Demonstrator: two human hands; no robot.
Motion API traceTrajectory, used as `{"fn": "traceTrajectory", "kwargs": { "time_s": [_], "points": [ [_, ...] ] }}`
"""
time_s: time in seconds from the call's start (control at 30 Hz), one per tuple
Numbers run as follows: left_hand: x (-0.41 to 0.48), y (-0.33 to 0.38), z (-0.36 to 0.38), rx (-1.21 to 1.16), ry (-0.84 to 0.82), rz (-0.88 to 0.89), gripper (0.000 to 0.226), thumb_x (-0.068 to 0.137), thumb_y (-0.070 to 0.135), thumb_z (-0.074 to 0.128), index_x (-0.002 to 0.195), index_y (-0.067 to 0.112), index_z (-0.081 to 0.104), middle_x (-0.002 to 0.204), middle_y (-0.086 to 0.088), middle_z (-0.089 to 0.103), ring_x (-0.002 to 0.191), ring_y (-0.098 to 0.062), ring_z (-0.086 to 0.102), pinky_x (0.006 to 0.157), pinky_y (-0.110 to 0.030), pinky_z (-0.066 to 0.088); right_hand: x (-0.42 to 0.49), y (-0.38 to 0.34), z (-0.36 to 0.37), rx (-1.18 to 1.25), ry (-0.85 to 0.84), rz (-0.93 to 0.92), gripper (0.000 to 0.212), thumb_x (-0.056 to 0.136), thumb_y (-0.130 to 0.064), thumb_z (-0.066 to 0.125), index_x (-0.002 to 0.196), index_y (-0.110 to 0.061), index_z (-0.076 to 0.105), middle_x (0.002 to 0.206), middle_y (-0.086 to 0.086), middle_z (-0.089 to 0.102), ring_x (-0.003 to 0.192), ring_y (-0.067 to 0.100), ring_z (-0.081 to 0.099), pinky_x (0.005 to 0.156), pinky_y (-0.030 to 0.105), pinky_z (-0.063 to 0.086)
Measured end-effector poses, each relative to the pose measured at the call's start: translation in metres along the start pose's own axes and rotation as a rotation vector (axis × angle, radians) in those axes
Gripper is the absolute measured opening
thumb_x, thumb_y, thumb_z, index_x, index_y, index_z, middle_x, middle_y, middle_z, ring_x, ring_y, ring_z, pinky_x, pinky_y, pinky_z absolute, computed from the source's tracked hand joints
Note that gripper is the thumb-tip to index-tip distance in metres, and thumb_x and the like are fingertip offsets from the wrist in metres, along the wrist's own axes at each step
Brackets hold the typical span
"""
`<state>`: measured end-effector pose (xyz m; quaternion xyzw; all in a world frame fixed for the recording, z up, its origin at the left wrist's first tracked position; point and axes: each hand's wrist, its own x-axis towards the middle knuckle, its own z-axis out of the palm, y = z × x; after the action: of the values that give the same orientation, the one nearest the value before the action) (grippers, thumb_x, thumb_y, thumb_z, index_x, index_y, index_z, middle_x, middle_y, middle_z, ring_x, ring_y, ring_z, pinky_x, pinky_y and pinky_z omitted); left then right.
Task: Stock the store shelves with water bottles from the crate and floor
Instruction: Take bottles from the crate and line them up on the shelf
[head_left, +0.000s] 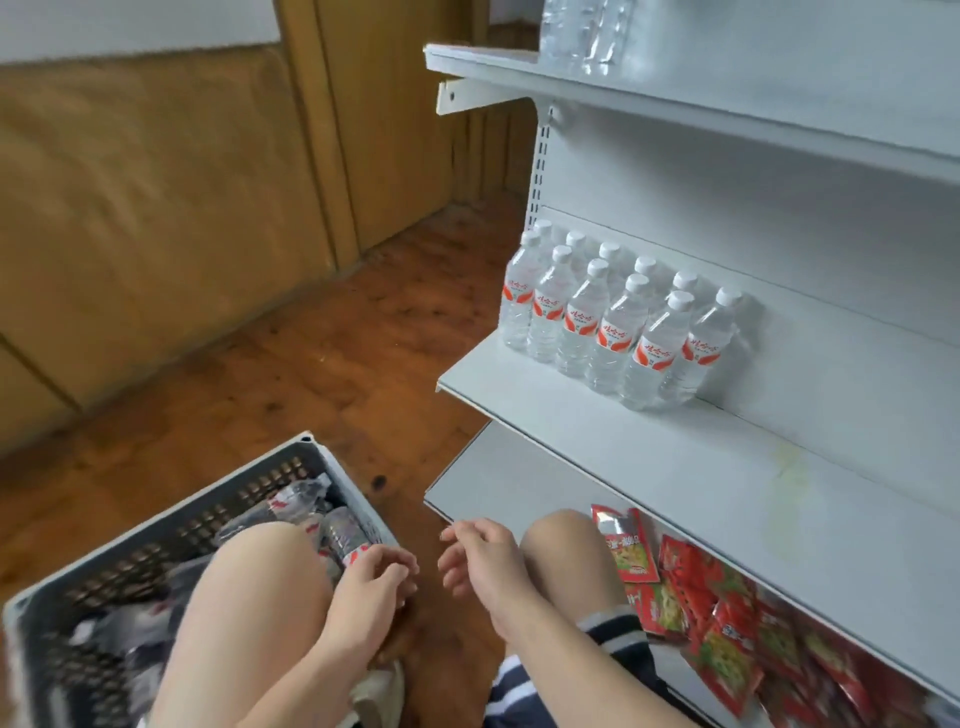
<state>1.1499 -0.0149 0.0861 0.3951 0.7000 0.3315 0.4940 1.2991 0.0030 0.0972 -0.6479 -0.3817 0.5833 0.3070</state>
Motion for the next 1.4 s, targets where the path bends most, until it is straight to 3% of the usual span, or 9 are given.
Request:
{"fn": "traceTrajectory", "kwargs": {
  "time_s": [0.1, 0.23, 0.37, 0.47, 0.7, 0.87, 1.03, 1.27, 1.4],
  "points": [
    [-0.022, -0.013, -0.024, 0.033, 0.014, 0.042, 0.019, 0.096, 0.001, 0.053, 0.093, 0.010, 0.069, 0.084, -0.007, 0.070, 0.067, -0.014, 0.060, 0.058, -0.018, 0.047, -0.015, -0.005, 0.020, -0.251, -0.065, -0.130, 0.025, 0.103, -0.030, 0.045, 0.093, -0.023, 0.066, 0.074, 0.001, 0.072, 0.061, 0.014, 0.066, 0.063, 0.030, 0.056],
    [-0.037, -0.024, -0.044, 0.122, 0.038, 0.055, 0.020, 0.095, 0.010, 0.053, 0.091, 0.024, 0.067, 0.083, 0.002, 0.070, 0.075, -0.016, 0.062, 0.067, -0.028, 0.049, -0.021, -0.007, 0.047, -0.452, -0.147, -0.302, 0.020, 0.104, -0.040, 0.046, 0.096, -0.032, 0.062, 0.080, -0.004, 0.071, 0.074, 0.014, 0.069, 0.074, 0.028, 0.059],
    [-0.049, -0.033, -0.066, 0.177, 0.118, 0.042, 0.019, 0.094, 0.009, 0.055, 0.094, 0.024, 0.066, 0.092, 0.005, 0.071, 0.087, -0.012, 0.065, 0.085, -0.035, 0.055, -0.019, -0.009, 0.078, -0.466, -0.267, -0.360, 0.017, 0.105, -0.036, 0.047, 0.101, -0.031, 0.062, 0.084, -0.005, 0.070, 0.077, 0.013, 0.067, 0.068, 0.022, 0.055],
    [-0.055, -0.045, -0.086, 0.186, 0.197, -0.014, 0.020, 0.095, 0.010, 0.054, 0.094, 0.026, 0.066, 0.092, 0.005, 0.071, 0.087, -0.013, 0.066, 0.086, -0.037, 0.056, -0.011, -0.004, 0.094, -0.497, -0.366, -0.312, 0.017, 0.106, -0.036, 0.046, 0.106, -0.028, 0.061, 0.085, -0.005, 0.068, 0.078, 0.013, 0.067, 0.066, 0.021, 0.055],
    [-0.081, -0.081, -0.148, 0.234, 0.357, -0.191, 0.019, 0.096, 0.013, 0.055, 0.091, 0.028, 0.066, 0.086, 0.001, 0.071, 0.078, -0.015, 0.064, 0.069, -0.030, 0.050, 0.020, -0.006, 0.127, -0.624, -0.537, -0.288, 0.015, 0.105, -0.029, 0.049, 0.096, -0.027, 0.062, 0.084, -0.001, 0.071, 0.075, 0.016, 0.067, 0.070, 0.029, 0.060],
    [-0.087, -0.092, -0.178, 0.213, 0.439, -0.277, 0.016, 0.095, 0.013, 0.056, 0.093, 0.023, 0.067, 0.086, 0.000, 0.072, 0.083, -0.018, 0.068, 0.078, -0.037, 0.055, 0.023, -0.007, 0.154, -0.688, -0.653, -0.284, 0.014, 0.105, -0.025, 0.049, 0.098, -0.022, 0.061, 0.086, 0.002, 0.071, 0.071, 0.014, 0.065, 0.062, 0.020, 0.050],
    [-0.079, -0.111, -0.187, 0.158, 0.450, -0.321, 0.016, 0.095, 0.015, 0.056, 0.094, 0.026, 0.068, 0.085, 0.001, 0.072, 0.084, -0.019, 0.067, 0.076, -0.035, 0.053, 0.026, 0.002, 0.182, -0.709, -0.759, -0.229, 0.010, 0.103, -0.028, 0.052, 0.097, -0.027, 0.060, 0.084, 0.001, 0.072, 0.066, 0.013, 0.065, 0.057, 0.021, 0.048],
    [-0.024, -0.142, -0.209, 0.131, 0.343, -0.373, 0.014, 0.094, 0.016, 0.056, 0.093, 0.025, 0.067, 0.088, 0.001, 0.072, 0.085, -0.017, 0.067, 0.082, -0.037, 0.054, 0.064, -0.016, 0.222, -0.642, -0.704, -0.146, 0.012, 0.103, -0.024, 0.052, 0.097, -0.023, 0.062, 0.088, 0.005, 0.073, 0.065, 0.014, 0.066, 0.056, 0.022, 0.049],
    [0.039, -0.159, -0.234, 0.085, 0.283, -0.404, 0.015, 0.093, 0.016, 0.055, 0.093, 0.024, 0.067, 0.083, -0.001, 0.073, 0.076, -0.019, 0.066, 0.076, -0.039, 0.056, 0.111, -0.021, 0.259, -0.612, -0.634, -0.065, 0.012, 0.104, -0.020, 0.050, 0.103, -0.017, 0.062, 0.093, 0.010, 0.072, 0.067, 0.016, 0.067, 0.058, 0.024, 0.055]
  ]
}}
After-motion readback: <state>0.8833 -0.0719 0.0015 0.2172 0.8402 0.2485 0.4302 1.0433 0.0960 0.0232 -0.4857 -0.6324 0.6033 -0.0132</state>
